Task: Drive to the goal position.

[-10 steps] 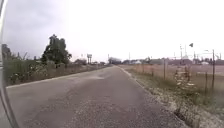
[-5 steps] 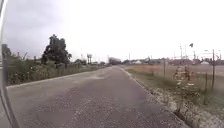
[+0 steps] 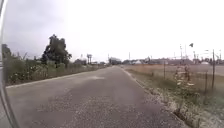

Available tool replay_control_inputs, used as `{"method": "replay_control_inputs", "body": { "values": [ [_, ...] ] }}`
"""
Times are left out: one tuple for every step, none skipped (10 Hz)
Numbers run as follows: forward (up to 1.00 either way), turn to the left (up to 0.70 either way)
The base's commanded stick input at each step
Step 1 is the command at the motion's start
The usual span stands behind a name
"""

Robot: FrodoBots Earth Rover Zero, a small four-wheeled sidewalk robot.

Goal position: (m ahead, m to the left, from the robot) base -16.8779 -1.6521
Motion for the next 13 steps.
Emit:
{"method": "replay_control_inputs", "body": {
  "values": [
    [0.07, 0.00],
    [0.08, 0.00],
    [0.08, 0.00],
    [0.08, 0.00],
    [0.08, 0.00],
    [0.08, 0.00],
    [0.08, 0.00],
    [0.08, 0.00],
    [0.08, 0.00],
    [0.07, 0.00],
    [0.08, 0.00],
    [0.08, 0.00],
    [0.08, 0.00]
  ]
}}
